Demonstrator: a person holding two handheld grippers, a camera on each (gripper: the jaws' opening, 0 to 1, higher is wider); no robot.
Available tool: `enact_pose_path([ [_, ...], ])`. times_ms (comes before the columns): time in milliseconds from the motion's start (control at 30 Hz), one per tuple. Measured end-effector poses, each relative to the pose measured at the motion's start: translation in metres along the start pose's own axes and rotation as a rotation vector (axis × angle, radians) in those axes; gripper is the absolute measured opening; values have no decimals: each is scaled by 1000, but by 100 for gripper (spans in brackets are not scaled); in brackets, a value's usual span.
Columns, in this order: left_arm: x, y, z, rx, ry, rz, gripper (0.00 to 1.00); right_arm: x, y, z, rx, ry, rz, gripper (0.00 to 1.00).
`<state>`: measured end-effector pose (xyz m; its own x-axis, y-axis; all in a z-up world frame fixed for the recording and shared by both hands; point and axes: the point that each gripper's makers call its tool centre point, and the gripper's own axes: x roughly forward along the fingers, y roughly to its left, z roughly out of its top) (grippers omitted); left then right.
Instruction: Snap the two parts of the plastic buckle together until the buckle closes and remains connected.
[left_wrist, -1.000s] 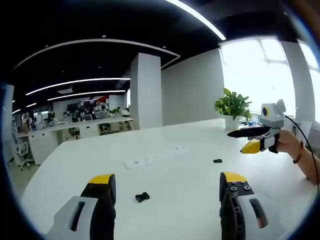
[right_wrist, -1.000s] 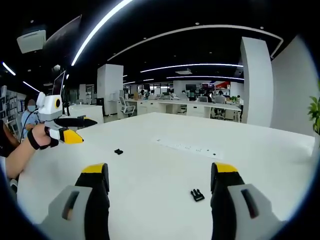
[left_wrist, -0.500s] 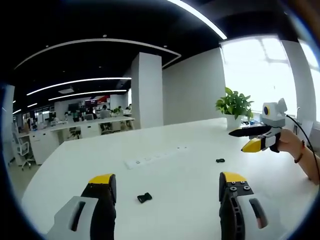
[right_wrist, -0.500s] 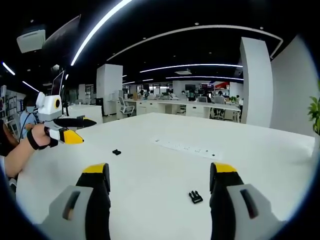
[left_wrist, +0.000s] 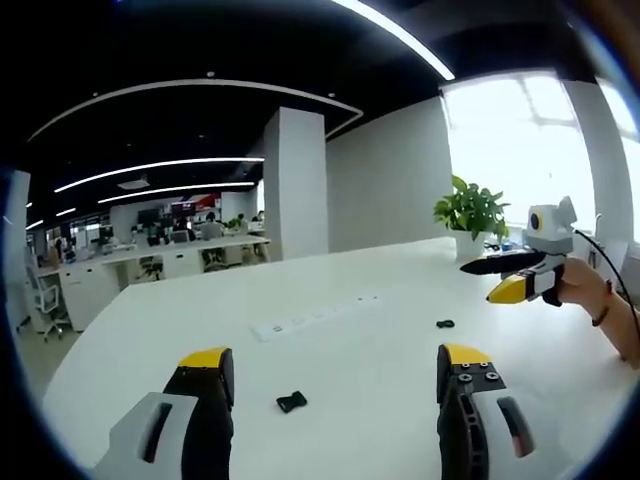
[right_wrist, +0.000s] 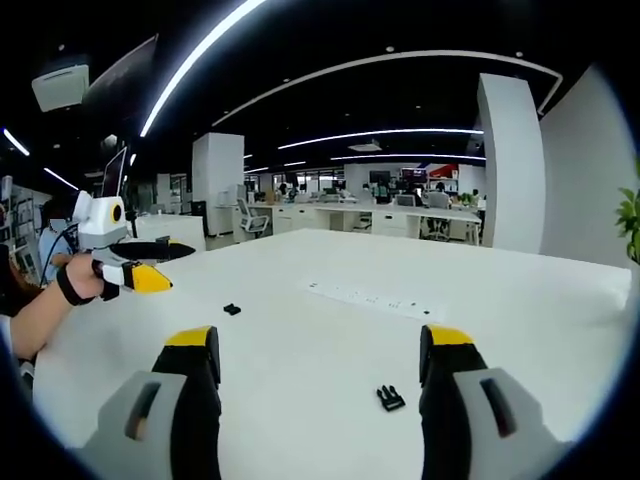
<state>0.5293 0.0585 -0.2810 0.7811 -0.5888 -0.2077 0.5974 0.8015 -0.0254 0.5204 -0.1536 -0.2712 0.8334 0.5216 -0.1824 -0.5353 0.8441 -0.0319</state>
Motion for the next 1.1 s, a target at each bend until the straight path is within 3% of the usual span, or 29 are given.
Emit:
enact_pose_path([
  [300, 4, -1, 1, 0, 0, -2, 85, -1, -3, 7, 8, -19, 0, 82],
  [1100, 19, -7, 7, 6, 5, -31, 85, 6, -13, 1, 10, 4, -25, 82],
])
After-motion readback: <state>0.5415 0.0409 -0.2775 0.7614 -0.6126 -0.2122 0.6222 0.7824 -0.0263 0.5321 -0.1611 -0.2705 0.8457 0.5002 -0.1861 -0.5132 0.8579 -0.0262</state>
